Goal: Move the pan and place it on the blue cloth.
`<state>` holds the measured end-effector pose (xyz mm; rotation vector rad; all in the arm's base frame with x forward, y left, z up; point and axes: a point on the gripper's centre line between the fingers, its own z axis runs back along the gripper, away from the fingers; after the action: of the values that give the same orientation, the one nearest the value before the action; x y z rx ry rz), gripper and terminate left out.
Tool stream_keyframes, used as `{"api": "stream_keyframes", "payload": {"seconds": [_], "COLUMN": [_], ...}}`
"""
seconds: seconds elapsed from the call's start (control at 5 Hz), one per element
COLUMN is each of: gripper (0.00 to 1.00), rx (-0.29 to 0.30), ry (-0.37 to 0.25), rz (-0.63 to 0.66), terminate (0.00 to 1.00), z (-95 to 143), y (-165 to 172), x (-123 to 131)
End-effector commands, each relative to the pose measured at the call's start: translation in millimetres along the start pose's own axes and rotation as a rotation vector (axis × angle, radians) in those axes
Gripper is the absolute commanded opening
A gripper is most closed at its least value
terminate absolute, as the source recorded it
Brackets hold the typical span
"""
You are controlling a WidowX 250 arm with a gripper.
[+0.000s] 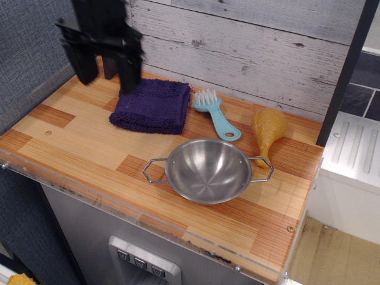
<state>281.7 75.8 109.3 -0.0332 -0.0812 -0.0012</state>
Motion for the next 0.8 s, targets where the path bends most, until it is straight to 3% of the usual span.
{"api": "stream_keyframes", "payload": {"seconds": [0.0, 0.6], "gripper": [1.0, 1.0], "rx": [0.003, -0.019], "ry": [0.011, 0.073], "rz": [-0.097, -0.204], "terminate": [0.0, 0.0], "z": [-33.3, -72.8], "y": [-25.1, -64.4], "x": [-0.4, 0.2]}}
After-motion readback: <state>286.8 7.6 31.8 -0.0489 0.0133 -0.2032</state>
